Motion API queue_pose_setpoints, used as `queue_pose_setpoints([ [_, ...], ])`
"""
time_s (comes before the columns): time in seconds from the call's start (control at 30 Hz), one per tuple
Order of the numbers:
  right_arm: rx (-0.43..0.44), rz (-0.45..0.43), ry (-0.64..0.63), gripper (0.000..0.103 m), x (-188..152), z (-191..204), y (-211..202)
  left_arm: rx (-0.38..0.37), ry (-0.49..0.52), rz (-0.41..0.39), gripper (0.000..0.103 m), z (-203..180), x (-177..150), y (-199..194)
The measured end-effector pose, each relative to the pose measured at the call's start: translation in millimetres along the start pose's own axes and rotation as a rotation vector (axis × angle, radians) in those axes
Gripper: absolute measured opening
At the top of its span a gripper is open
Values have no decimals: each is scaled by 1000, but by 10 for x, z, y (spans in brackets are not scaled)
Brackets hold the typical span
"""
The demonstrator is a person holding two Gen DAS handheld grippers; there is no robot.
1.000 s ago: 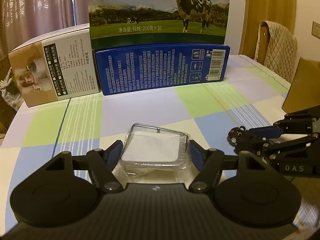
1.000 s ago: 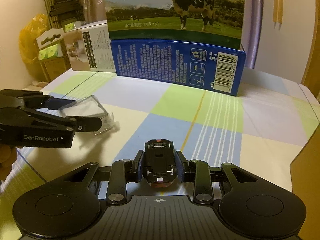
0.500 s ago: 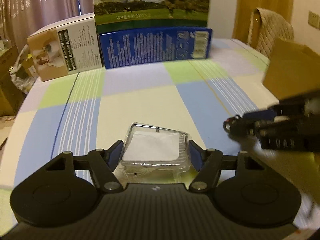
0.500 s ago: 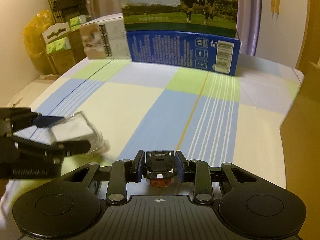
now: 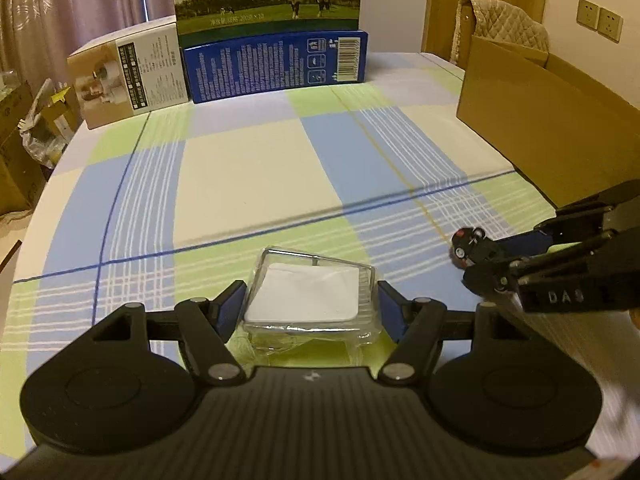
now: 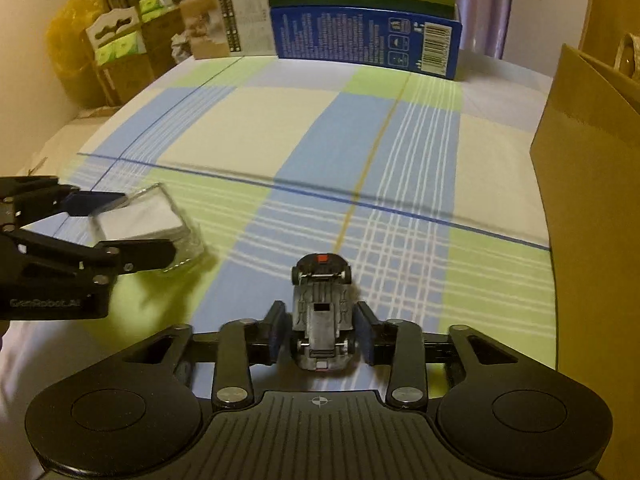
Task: Organize objects
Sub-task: 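Carry the clear box to the cardboard box with the left tool while the right tool carries the car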
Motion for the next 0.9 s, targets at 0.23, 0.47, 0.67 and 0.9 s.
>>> queue_pose_setpoints([
  [0.23, 23, -1, 51, 41, 102, -63, 71, -8, 4, 0, 65, -17, -22, 39],
  [0.47, 1, 16, -19, 41, 135, -18, 109, -9, 6, -1, 71, -10, -7, 60],
  [0.67, -2, 28, -36, 28, 112, 29, 119, -15, 2, 0, 77, -21, 3, 72],
  [0.9, 9, 13, 17, 28, 139, 9, 87, -17, 3, 8, 79, -30, 10, 118],
])
Point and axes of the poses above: each gripper's, at about its wrist camera, not at the fingertips, and y roughly the way its jaws point, z to its left, x to its top, the point moved 8 cm from there along y, roughly the way its jaws point, and after that the axes turned 5 degrees about y, right-handed, at the moved point
